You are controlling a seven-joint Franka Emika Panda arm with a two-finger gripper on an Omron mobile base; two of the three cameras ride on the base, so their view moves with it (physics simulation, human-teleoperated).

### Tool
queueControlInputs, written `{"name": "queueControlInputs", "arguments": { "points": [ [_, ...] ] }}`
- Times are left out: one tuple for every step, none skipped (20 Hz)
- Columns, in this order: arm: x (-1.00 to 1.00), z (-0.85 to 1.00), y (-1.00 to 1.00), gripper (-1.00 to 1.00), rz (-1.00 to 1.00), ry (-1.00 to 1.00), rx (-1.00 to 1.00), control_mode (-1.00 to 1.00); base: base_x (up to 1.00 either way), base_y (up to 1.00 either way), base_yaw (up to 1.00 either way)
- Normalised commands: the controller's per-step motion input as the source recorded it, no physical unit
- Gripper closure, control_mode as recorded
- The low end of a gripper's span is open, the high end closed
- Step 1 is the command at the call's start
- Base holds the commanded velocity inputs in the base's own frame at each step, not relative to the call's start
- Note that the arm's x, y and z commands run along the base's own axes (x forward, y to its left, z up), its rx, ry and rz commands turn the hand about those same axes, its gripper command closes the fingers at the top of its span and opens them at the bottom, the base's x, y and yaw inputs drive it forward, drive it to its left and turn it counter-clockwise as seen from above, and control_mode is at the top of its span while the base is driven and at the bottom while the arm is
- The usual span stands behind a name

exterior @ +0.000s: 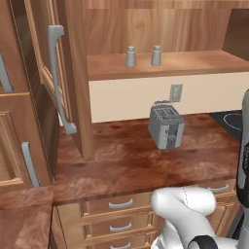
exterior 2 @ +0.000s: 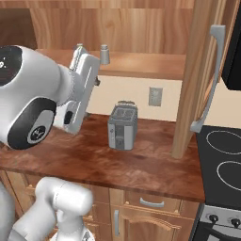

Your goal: Move the shaker and shaker from the cabinet to the dining counter.

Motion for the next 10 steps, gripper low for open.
{"name": "queueControlInputs", "arguments": {
  "points": [
    [0.00, 0.03, 0.47, -1.00, 0.62, 0.00, -0.11, -1.00, 0.00, 0.00, 0.00],
    [0.00, 0.04, 0.48, -1.00, 0.57, 0.00, -0.16, -1.00, 0.00, 0.00, 0.00],
    [0.00, 0.05, 0.48, -1.00, 0.55, -0.02, -0.17, -1.00, 0.00, 0.00, 0.00],
    [0.00, 0.05, 0.47, -1.00, 0.53, -0.04, -0.19, -1.00, 0.00, 0.00, 0.00],
    [0.00, 0.07, 0.43, -1.00, 0.51, -0.06, -0.21, -1.00, 0.00, 0.00, 0.00],
    [0.00, 0.08, 0.42, -1.00, 0.47, -0.08, -0.23, -1.00, 0.00, 0.00, 0.00],
    [0.00, 0.09, 0.39, -1.00, 0.44, -0.10, -0.26, -1.00, 0.00, 0.00, 0.00],
    [0.00, 0.13, 0.32, -1.00, 0.41, -0.13, -0.27, -1.00, 0.00, 0.00, 0.00],
    [0.00, 0.13, 0.28, -1.00, 0.37, -0.12, -0.28, -1.00, 0.00, 0.00, 0.00],
    [0.00, 0.17, 0.27, -1.00, 0.31, -0.10, -0.29, -1.00, 0.00, 0.00, 0.00]
  ]
}}
